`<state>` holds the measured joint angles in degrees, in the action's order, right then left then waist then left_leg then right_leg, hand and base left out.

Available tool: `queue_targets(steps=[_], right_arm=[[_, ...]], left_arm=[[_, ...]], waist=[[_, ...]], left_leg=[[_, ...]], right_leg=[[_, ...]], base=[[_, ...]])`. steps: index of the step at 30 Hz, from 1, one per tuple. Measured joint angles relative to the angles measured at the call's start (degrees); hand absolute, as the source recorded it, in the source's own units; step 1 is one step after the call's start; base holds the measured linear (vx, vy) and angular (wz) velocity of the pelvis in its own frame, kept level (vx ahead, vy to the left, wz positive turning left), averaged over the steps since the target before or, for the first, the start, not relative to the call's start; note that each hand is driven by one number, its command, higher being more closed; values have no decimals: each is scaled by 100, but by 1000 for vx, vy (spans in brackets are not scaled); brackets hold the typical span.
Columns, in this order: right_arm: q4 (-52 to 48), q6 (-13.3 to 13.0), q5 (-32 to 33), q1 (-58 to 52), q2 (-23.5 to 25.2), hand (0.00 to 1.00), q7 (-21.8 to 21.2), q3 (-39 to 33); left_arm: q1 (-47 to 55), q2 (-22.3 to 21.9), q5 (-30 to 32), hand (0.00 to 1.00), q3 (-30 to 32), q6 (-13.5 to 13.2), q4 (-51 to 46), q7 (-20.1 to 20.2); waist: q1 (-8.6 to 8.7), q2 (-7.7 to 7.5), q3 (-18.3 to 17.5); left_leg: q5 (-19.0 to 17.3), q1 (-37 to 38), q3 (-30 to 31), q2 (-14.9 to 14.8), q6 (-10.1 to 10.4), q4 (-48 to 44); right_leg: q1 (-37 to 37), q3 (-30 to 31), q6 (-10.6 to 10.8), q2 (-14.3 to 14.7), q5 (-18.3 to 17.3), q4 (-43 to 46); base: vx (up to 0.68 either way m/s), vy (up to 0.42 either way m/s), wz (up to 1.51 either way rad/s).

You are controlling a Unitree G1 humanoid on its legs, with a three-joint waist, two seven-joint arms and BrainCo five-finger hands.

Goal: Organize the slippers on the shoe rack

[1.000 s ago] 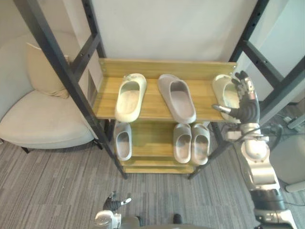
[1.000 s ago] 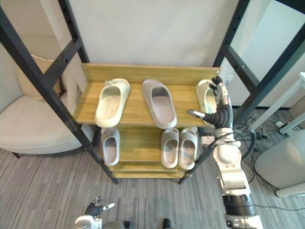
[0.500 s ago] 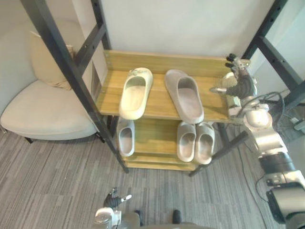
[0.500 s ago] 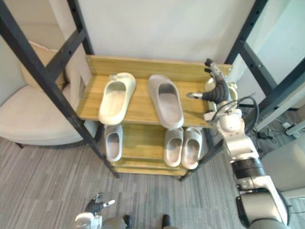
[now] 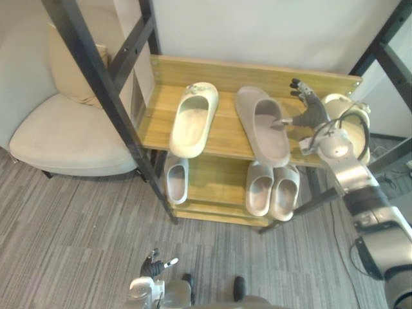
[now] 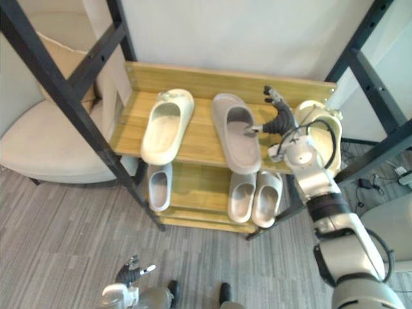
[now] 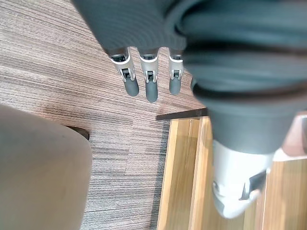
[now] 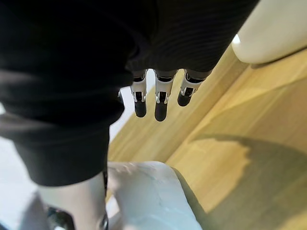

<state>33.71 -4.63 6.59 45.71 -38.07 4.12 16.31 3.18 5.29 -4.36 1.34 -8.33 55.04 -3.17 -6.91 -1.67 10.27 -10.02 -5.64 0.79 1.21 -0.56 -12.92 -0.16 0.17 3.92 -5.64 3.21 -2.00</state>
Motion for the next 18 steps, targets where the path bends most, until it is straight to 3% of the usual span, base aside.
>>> queue_targets(steps=[5, 6, 18], right_arm=[[515, 54, -215, 362, 256, 0, 55, 5], [617, 64, -215, 473, 289, 100, 61, 5], [791, 61, -213, 917, 524, 100, 190, 6]], left_arm=[[-44, -10, -43, 0, 8, -2, -16, -2], [-61, -16, -60, 0, 13, -2, -35, -1], [-139, 4, -251, 0, 198, -10, -56, -5]], waist=[[-120, -11, 38], [-167, -14, 73], [-238, -103, 317]], left_leg=[[157, 13, 1, 18, 4, 194], [200, 18, 3, 23, 14, 242], [643, 183, 144, -93, 270, 947]], right_leg=[[-69, -5, -78, -13, 70, -13], [-83, -7, -78, -17, 70, -12], [-211, -141, -76, 87, 68, 0]], base=[[-48, -4, 1], [-71, -27, 1], [-63, -59, 3]])
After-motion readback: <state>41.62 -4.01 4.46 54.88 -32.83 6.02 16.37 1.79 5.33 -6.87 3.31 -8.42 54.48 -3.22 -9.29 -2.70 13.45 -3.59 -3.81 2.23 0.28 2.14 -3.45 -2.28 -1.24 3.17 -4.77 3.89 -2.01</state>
